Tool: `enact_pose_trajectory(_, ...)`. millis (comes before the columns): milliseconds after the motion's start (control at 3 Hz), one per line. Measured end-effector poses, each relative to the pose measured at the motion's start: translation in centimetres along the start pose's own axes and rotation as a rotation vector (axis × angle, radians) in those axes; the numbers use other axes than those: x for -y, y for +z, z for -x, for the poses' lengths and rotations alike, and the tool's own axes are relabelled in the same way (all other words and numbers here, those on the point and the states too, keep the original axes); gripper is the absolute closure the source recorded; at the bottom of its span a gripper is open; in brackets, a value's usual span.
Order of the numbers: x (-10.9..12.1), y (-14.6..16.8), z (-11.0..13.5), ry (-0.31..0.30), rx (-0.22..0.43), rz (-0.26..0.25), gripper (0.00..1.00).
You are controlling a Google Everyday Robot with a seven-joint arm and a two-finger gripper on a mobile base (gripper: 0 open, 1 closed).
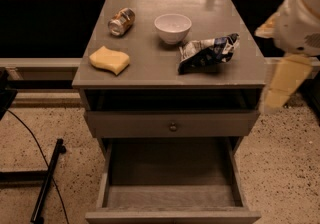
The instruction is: Place blue chip bag into middle drawer
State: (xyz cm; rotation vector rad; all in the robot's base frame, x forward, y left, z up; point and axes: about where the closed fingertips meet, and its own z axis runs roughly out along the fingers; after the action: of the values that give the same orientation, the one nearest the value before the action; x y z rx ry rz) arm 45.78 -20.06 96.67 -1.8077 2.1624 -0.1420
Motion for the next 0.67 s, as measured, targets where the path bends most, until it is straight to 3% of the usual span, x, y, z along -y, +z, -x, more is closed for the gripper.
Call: enact_pose_trajectory(667, 5.6, 7.8, 3.9, -0.173, 0.05, -0.05, 0.0)
